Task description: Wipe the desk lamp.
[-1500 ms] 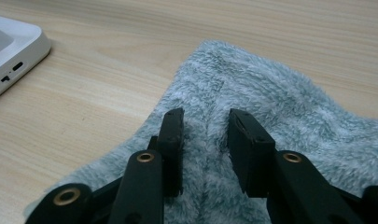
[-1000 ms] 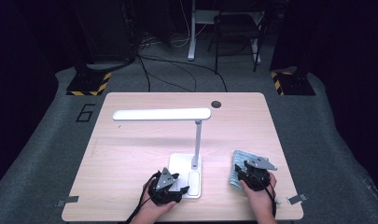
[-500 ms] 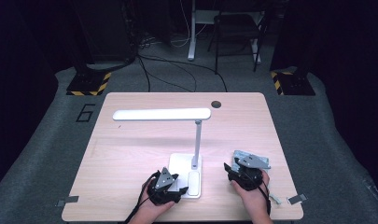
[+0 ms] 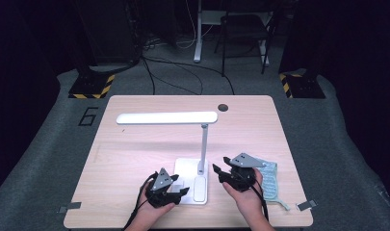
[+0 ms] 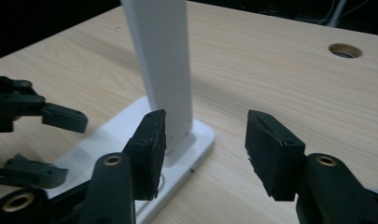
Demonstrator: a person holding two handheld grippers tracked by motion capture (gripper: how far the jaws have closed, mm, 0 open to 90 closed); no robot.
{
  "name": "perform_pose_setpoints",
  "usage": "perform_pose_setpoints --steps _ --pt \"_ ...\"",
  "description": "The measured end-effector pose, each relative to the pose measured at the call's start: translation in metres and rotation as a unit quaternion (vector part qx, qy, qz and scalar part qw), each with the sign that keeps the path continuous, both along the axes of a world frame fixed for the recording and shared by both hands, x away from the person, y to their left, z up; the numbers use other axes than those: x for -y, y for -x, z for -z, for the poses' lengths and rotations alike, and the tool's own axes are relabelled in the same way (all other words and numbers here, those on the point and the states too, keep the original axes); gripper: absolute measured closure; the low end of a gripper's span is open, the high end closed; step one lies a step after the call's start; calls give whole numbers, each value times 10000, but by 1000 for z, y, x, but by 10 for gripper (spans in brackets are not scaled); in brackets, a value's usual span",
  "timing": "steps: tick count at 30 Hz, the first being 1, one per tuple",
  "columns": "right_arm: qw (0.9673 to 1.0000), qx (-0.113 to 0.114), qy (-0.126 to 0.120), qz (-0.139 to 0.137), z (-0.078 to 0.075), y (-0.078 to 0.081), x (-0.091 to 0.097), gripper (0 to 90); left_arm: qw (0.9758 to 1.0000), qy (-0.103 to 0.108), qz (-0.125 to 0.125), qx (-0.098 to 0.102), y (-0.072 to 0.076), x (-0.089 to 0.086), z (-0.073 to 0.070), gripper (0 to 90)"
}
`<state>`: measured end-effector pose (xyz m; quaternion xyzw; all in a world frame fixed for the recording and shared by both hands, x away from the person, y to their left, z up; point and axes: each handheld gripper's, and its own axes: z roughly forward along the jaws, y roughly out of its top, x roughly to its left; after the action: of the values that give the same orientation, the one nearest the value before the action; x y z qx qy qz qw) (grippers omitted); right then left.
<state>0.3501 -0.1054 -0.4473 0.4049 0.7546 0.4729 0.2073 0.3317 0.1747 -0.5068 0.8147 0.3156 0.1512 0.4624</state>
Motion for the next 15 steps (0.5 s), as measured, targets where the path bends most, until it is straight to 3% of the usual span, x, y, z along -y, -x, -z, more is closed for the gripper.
perform_pose_setpoints --steps 4,11,15 --pt "9997 162 -67 -196 -4 -5 -11 468 10000 36 -55 -7 -2 -5 -2 363" --pt "9991 304 8 -306 -9 -13 -31 487 9998 137 -170 -1 -5 -12 -4 360" --pt "9991 251 11 -334 -9 -18 -36 537 9995 192 -242 -26 -7 -14 -3 360"
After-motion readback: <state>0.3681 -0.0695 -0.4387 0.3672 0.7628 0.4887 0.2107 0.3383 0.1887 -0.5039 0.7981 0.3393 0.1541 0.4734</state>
